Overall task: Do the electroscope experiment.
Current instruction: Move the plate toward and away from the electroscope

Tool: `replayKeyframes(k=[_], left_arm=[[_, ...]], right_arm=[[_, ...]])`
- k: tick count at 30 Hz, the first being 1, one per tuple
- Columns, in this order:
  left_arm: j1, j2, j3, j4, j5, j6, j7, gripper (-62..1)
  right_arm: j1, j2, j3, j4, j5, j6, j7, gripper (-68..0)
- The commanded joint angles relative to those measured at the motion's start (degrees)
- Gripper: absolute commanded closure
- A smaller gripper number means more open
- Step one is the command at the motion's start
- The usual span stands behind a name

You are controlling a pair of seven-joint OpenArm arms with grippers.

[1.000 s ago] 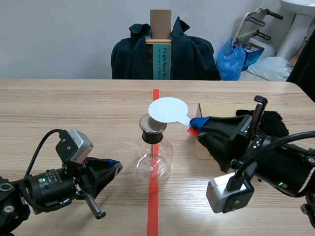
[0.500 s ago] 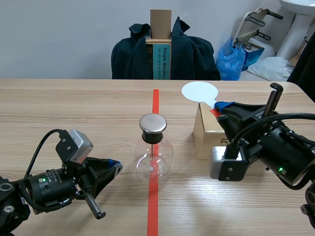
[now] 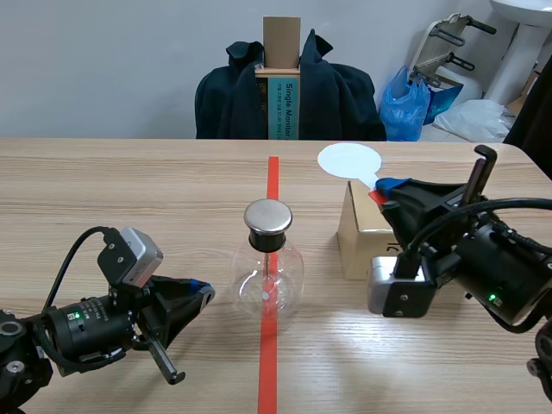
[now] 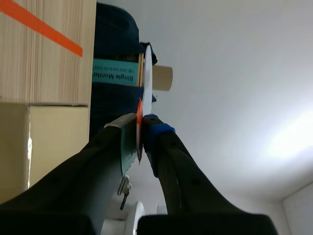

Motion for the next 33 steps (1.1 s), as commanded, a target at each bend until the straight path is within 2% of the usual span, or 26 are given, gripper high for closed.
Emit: replayKeyframes(k=[1, 11, 17, 33], left_arm=[[-0.6, 0.3, 0.0, 1.0, -0.7, 0.1, -0.7, -2.1], [-0.6, 0.3, 0.0, 1.0, -0.7, 0.1, -0.7, -2.1], [-0.6, 0.3, 0.0, 1.0, -0.7, 0.1, -0.7, -2.1], [-0.6, 0.3, 0.0, 1.0, -0.7, 0.1, -0.7, -2.1]], right_arm=[[0.7, 0.1, 0.0, 0.6, 0.5, -0.4, 1.7, -0.8], [0.7, 0.0, 0.0, 0.6, 0.5, -0.4, 14.2, -0.8], [0.7, 0.0, 0.0, 0.6, 0.5, -0.5, 19.3, -0.8], [0.7, 0.0, 0.0, 0.6, 0.5, -0.4, 23.0, -0.8]])
